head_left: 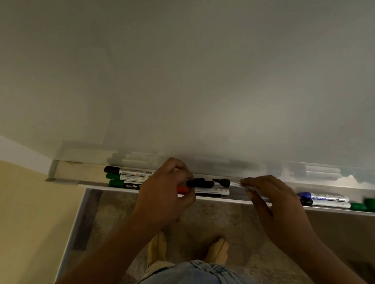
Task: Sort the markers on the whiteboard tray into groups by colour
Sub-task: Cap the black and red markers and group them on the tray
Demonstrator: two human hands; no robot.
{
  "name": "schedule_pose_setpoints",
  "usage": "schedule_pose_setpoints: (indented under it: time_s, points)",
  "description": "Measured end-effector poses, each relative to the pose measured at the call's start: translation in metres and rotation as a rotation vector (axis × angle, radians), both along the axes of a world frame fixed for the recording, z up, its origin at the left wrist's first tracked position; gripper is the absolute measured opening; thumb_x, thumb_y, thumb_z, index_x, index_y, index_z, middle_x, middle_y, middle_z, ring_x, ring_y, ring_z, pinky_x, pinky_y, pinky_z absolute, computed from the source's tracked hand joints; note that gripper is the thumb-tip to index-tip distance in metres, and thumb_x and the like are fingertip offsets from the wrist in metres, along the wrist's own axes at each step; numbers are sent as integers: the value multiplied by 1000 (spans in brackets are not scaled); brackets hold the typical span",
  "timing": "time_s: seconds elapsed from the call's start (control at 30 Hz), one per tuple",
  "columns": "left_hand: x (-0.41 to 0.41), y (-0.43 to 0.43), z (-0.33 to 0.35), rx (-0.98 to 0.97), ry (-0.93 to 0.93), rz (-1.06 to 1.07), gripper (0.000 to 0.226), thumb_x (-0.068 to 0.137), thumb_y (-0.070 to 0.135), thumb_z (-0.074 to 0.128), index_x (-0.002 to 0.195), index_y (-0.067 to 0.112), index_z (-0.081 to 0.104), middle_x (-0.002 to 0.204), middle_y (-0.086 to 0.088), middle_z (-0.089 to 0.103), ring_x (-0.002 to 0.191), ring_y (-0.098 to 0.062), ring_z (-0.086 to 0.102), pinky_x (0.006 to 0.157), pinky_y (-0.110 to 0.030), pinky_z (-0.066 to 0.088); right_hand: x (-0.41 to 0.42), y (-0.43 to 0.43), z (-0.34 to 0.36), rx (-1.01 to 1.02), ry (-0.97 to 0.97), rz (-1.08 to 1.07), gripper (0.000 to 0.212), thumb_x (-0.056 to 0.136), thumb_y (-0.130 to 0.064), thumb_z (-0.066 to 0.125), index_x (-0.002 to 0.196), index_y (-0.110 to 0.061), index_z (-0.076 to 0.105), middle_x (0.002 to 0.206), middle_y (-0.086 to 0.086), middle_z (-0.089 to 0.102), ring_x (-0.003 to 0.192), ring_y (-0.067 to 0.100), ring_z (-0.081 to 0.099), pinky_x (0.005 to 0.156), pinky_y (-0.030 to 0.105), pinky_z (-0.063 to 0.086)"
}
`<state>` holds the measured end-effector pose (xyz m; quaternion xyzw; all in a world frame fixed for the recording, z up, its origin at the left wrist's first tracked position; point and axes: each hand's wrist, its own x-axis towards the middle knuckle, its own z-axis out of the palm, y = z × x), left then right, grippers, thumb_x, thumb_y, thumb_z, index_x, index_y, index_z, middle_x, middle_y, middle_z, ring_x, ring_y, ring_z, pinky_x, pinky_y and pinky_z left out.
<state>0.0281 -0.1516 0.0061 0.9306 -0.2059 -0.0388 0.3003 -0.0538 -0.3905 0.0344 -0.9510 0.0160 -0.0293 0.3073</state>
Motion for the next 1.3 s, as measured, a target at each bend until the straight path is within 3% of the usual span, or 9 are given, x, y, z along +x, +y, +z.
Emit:
schedule_pose_setpoints:
  time_s: [0.07,0.13,0.27,0.6,0.7,0.83,0.97,1.17,1.3]
  points:
    - [-5,5,11,-195,112,14,22,78,31,72,99,31,65,108,20,61,84,4,61,64,-9,50,-2,6,13,54,-12,14,30,88,-21,51,115,-24,64,106,-8,59,94,7,57,79,26,50]
    - [-10,9,20,-331,192,38,25,81,25,71,103,32,63,98,20,66,87,7,62,66,-9,51,-3,12,24,61,-35,12,30,87,-18,52,114,-27,63,104,-9,58,93,7,57,77,23,50]
    - [-16,12,33,-420,191,36,23,83,17,71,100,30,62,94,18,65,87,4,63,67,-7,49,-3,20,38,75,-68,19,29,87,-18,54,113,-25,65,101,-7,59,91,9,58,75,28,53]
    - [-19,11,45,-372,107,-62,22,82,17,71,102,24,66,96,26,57,89,7,57,73,-4,43,2,38,51,49,-7,61,29,84,-28,53,111,-27,64,102,-14,58,93,7,55,79,31,51]
    - [-22,6,50,-334,107,-138,22,82,27,69,104,23,68,93,22,58,88,8,56,75,-4,42,2,43,50,-5,106,61,41,77,-57,54,112,-38,59,101,-28,52,94,2,51,84,38,48]
    - [-33,-4,57,-217,82,-305,28,82,35,56,103,20,68,90,9,62,80,4,49,69,-4,38,3,54,43,-115,167,28,60,57,-93,38,64,-35,53,60,-20,52,65,-1,45,61,30,37]
    - [-38,-8,57,-190,58,-343,28,84,30,56,104,16,69,89,2,66,81,-1,49,70,-2,34,2,61,40,-81,123,-12,60,55,-93,44,49,-34,36,43,-13,40,48,0,42,49,24,27]
    - [-39,-8,50,-196,46,-322,31,80,27,61,109,16,68,94,3,67,84,-2,54,77,-4,35,2,57,27,8,93,-14,58,62,-86,48,48,-30,38,43,-10,41,48,4,43,54,29,35]
    - [-41,-8,49,-211,-7,-275,33,79,29,61,111,21,66,103,6,65,90,-3,57,75,-15,45,7,52,21,-14,82,-17,55,63,-77,54,46,-27,39,40,-7,41,42,5,42,52,28,39]
